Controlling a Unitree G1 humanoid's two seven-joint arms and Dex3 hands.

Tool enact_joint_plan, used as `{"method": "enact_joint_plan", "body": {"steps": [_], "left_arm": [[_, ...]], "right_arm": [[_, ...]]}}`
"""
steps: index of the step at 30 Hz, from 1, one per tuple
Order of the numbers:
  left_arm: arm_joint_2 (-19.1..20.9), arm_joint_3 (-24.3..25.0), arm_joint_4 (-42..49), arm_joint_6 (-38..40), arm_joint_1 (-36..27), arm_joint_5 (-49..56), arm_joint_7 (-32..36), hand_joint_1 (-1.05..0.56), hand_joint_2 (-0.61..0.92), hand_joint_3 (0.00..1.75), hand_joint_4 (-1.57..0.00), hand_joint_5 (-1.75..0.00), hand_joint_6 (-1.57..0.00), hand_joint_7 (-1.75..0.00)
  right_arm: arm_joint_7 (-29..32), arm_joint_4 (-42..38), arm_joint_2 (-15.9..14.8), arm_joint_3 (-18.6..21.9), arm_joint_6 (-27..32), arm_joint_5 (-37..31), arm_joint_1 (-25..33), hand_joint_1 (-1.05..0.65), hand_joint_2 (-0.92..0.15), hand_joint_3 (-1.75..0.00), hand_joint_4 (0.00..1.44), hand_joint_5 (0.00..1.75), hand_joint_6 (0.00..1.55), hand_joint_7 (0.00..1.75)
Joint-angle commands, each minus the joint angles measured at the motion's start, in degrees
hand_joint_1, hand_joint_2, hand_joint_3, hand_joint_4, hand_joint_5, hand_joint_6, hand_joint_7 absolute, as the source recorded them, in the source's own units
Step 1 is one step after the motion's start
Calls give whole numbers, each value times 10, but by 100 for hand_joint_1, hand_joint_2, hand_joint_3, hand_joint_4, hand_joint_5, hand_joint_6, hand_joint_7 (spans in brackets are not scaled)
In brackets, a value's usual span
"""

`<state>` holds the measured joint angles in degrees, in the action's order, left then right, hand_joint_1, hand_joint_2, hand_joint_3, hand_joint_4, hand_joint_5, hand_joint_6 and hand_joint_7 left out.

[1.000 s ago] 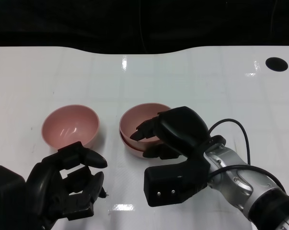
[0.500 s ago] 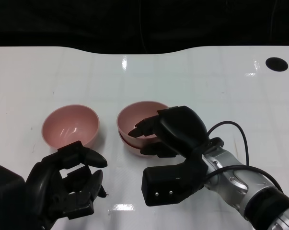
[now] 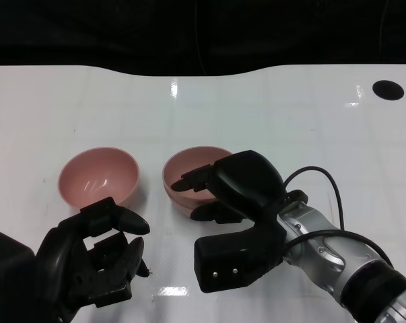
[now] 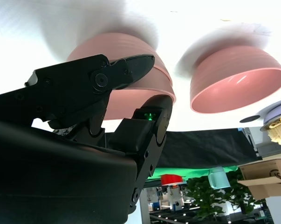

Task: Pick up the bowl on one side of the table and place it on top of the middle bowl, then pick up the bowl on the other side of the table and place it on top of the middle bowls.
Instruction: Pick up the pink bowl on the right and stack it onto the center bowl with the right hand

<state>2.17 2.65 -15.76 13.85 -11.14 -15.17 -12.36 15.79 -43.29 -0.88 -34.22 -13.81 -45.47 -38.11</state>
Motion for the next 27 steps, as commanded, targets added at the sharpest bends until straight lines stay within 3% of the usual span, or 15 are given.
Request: {"method": "enact_joint_plan", "body": {"steps": [1,10,23,26,27], "left_arm": [[7,3,-6,-1,-5,2,4,-18,46,118,-79,-163,-78,-133],[7,0,-12,-1,-7,9,7,-17,45,122,-78,-163,-76,-133],[6,5,-9,4,-3,1,1,-17,42,126,-78,-162,-78,-132],[6,7,-7,6,-1,-6,-2,-18,41,125,-78,-162,-78,-131],[6,8,-6,6,-1,-9,-2,-17,42,124,-78,-161,-79,-130]], "right_arm": [[-20,19,-10,1,9,7,7,-54,-91,-2,87,37,76,0],[-45,81,-28,4,25,4,34,-67,-92,-4,55,21,51,0],[-47,194,-64,22,36,7,83,-68,-92,-3,55,27,53,1],[-40,218,-72,30,24,10,98,-66,-92,-1,50,42,55,2],[-37,226,-74,34,19,12,104,-66,-92,-1,42,61,57,2]]}}
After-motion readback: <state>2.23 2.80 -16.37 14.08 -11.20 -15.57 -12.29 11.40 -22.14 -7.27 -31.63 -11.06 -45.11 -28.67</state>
